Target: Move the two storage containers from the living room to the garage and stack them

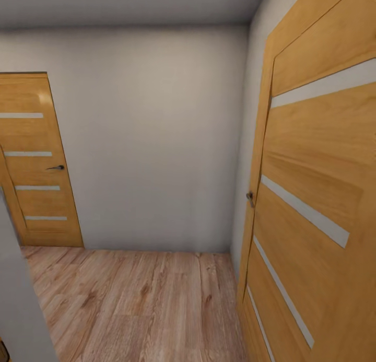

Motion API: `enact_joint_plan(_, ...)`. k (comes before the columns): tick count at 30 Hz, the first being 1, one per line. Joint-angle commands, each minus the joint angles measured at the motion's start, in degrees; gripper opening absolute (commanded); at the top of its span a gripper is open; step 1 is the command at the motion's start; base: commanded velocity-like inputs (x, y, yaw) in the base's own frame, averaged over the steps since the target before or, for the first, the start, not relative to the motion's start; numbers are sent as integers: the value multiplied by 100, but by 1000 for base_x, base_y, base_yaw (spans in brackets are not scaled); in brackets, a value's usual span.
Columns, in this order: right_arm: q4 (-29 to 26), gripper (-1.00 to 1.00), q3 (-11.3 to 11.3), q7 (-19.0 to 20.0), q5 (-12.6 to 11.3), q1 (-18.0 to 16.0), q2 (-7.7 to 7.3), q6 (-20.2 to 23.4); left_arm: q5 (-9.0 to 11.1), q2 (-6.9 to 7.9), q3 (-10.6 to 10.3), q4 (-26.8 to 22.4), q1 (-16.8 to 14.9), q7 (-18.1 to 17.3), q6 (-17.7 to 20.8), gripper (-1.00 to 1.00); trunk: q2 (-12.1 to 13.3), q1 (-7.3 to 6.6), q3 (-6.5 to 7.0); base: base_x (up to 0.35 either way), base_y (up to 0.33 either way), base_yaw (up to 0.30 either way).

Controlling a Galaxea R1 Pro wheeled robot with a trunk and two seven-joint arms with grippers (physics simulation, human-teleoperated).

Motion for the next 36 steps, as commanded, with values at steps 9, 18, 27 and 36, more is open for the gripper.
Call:
enact_joint_plan(9,19,100,48,-4,-49,-9,1,-27,44,4,-49,5,-5,20,-20,100,-7,2,-9,13,-28,0)
enact_joint_plan(18,19,100,56,-4,-33,-9,-7,-29,44,-2,-49,5,-5,20,-20,100,-7,2,-9,0,0,0)
enact_joint_plan(27,18,100,57,-4,-46,-9,4,-35,44,-10,-50,5,-5,20,-20,100,-7,2,-10,0,0,2)
enact_joint_plan(36,17,100,54,-4,-49,-9,-4,-34,44,-11,-50,5,-5,20,-20,100,-7,2,-36,0,0,147)
